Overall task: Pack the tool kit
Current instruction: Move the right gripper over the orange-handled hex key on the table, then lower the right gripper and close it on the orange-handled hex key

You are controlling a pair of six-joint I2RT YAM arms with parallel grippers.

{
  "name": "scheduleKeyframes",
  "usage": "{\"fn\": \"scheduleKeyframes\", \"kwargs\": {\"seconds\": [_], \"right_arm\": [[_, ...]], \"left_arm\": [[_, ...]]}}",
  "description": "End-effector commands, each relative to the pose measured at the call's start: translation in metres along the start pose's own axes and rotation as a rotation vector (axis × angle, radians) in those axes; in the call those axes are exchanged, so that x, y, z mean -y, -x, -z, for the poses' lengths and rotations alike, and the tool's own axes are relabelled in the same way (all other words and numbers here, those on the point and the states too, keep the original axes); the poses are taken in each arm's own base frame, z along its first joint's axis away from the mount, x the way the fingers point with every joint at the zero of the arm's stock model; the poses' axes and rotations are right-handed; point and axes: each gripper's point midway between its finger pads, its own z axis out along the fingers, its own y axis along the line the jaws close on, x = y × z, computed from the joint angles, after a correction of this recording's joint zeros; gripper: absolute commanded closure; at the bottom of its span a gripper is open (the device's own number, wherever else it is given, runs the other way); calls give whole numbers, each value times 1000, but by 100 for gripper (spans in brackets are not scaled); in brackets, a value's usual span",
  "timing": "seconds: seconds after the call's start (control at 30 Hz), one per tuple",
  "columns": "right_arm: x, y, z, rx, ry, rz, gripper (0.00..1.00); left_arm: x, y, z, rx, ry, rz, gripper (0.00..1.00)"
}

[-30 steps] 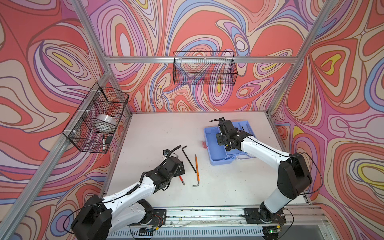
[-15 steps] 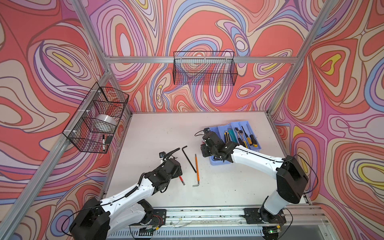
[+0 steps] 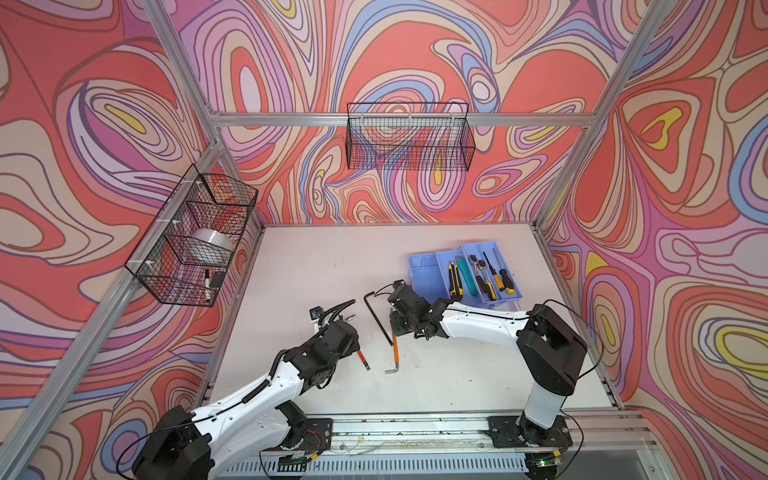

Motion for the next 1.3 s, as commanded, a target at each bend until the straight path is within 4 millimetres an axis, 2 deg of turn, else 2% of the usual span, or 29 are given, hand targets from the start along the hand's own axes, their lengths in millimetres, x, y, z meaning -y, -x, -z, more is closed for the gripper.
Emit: {"fn": "scheduleKeyframes", "kwargs": {"seconds": [0.0, 0.2, 0.67, 0.8, 0.97, 1.13, 1.27], "right_arm": [[-3, -4, -8, -25, -12, -14, 68], [-3, -10, -22, -53, -30, -13, 70], [-8, -12, -30, -63, -28, -29, 66], [-5, -17, -37, -89, -52, -17, 70], [-2, -21, -42, -109, -72, -2, 80], [9, -20, -44, -119, -145, 46, 89], [9, -18, -48, -126, -157, 81, 95]], "left_arm": [[-12, -1, 0, 9, 45, 14, 1], [-12, 0, 1, 10, 51, 21, 1], [-11, -3, -2, -4, 52, 15, 1], [-11, -3, -2, -5, 52, 12, 1], [-12, -4, -2, -6, 55, 10, 1], [-13, -4, -2, -5, 57, 10, 1], [-14, -4, -2, -3, 58, 10, 1]]}}
